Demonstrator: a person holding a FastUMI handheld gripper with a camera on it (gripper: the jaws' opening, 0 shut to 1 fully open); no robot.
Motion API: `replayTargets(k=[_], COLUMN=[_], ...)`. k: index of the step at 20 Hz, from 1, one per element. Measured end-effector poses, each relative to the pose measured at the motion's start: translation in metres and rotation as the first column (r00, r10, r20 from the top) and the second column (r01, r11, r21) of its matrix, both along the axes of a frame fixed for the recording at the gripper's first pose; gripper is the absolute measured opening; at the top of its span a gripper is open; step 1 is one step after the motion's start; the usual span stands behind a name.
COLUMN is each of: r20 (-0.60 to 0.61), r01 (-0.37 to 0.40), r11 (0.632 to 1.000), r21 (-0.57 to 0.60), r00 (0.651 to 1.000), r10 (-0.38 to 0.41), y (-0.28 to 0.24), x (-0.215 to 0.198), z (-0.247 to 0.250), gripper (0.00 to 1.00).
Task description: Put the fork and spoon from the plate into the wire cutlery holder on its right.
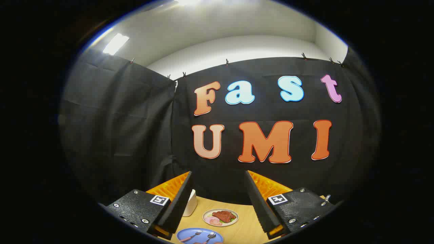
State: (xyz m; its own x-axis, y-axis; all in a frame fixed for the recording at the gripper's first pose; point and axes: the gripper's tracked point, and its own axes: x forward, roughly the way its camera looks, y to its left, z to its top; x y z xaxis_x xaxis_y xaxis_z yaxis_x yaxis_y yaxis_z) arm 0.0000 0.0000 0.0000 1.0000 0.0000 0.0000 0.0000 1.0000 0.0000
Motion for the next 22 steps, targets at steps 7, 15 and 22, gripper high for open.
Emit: replayTargets(k=[7, 15, 22], r20=[0.03, -0.168, -0.451], r01=[0.017, -0.02, -0.079], r11=[0.999, 0.999, 0.996], r21=[-0.049, -0.041, 0.044], r00=[0.999, 0.986, 0.888], r10=[-0.015, 0.013, 0.091], y=[-0.007, -0.001, 0.033], x=[0.007, 0.027, 0.031], z=[0.006, -0.065, -0.164], gripper=[0.9, 0.91, 0.91])
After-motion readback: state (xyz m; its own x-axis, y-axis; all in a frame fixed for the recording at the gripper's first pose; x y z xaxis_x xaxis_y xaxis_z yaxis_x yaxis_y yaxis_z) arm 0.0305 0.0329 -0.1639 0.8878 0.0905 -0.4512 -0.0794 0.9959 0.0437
